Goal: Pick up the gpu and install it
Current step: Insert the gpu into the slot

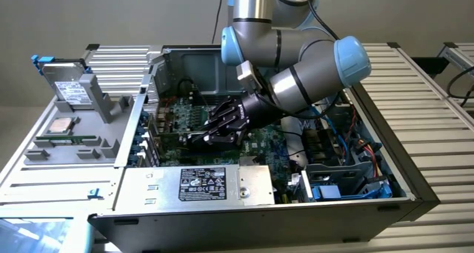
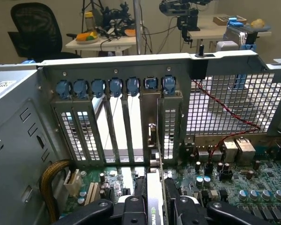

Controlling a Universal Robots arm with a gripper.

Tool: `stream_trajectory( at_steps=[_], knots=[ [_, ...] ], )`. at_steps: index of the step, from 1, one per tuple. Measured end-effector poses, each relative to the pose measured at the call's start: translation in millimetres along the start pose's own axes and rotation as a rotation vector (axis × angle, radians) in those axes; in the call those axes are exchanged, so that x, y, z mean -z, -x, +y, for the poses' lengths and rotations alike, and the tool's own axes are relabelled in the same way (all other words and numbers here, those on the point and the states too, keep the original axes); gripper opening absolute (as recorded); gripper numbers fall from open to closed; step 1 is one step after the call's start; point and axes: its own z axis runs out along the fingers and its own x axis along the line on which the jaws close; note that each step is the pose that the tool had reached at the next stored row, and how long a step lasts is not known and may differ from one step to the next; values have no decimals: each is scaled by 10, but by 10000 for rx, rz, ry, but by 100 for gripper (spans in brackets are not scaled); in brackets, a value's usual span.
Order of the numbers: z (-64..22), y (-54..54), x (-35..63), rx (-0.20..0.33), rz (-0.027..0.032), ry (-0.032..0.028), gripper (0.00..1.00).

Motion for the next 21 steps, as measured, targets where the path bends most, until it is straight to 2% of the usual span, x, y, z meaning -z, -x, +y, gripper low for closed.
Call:
stream_trajectory(
  at_steps=[21],
  knots=[
    [-8, -12, 10, -1, 0, -1, 28]
  ],
)
